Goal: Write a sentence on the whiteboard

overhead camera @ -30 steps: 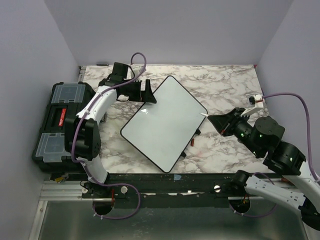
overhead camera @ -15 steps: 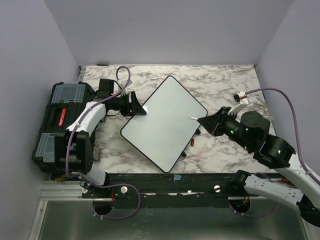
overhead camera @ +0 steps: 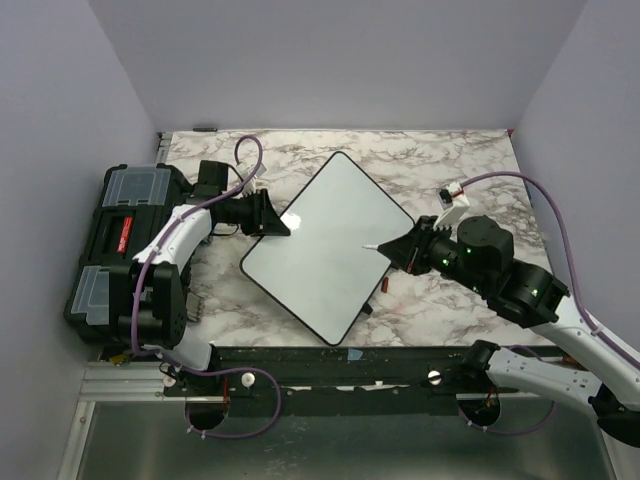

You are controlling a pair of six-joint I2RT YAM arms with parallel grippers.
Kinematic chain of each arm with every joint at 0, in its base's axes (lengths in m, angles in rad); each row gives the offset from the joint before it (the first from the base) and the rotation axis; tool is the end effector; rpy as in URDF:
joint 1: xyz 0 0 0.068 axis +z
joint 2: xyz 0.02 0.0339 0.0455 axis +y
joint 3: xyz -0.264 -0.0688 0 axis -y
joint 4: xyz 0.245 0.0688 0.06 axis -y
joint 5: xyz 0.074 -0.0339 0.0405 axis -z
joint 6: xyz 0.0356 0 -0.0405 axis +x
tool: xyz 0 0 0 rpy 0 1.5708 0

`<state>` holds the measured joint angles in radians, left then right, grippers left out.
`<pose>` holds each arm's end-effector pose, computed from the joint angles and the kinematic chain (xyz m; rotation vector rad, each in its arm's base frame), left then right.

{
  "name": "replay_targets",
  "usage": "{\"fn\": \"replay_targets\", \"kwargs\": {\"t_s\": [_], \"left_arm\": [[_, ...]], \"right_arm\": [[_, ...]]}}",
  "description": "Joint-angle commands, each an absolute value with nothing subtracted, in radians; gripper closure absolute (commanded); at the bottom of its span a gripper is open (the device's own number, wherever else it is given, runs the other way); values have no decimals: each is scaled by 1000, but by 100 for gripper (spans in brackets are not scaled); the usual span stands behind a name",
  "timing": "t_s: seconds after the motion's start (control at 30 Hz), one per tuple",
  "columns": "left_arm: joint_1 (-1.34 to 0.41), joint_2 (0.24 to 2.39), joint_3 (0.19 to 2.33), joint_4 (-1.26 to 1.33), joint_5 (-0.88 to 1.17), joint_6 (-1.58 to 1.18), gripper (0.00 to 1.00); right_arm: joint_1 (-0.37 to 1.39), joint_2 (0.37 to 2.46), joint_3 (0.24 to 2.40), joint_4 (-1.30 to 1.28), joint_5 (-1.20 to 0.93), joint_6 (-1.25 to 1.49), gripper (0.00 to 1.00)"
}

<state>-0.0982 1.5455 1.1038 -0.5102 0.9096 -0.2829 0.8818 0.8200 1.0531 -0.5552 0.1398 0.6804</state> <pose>0.3118 -0.0590 0.2488 0.1527 2.4301 -1.3007 0.1107 0.1266 0.3869 -0.1006 1.9976 0.9140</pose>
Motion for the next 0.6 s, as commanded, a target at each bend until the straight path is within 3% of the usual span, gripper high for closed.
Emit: {"fn": "replay_targets", "kwargs": {"t_s": [0.0,0.27,0.57], "left_arm": [[-92,1508,1074,-490,960,-255,73],[-103,1457,1075,-491,937,-238,99],[-147,1402,1091,-508,845,-216,100]], "right_arm": [[880,841,1025,-526,47,680,99],[881,949,1015,-467,-119,615,99],[922,1103,1084,-365,-176,518,99]]}}
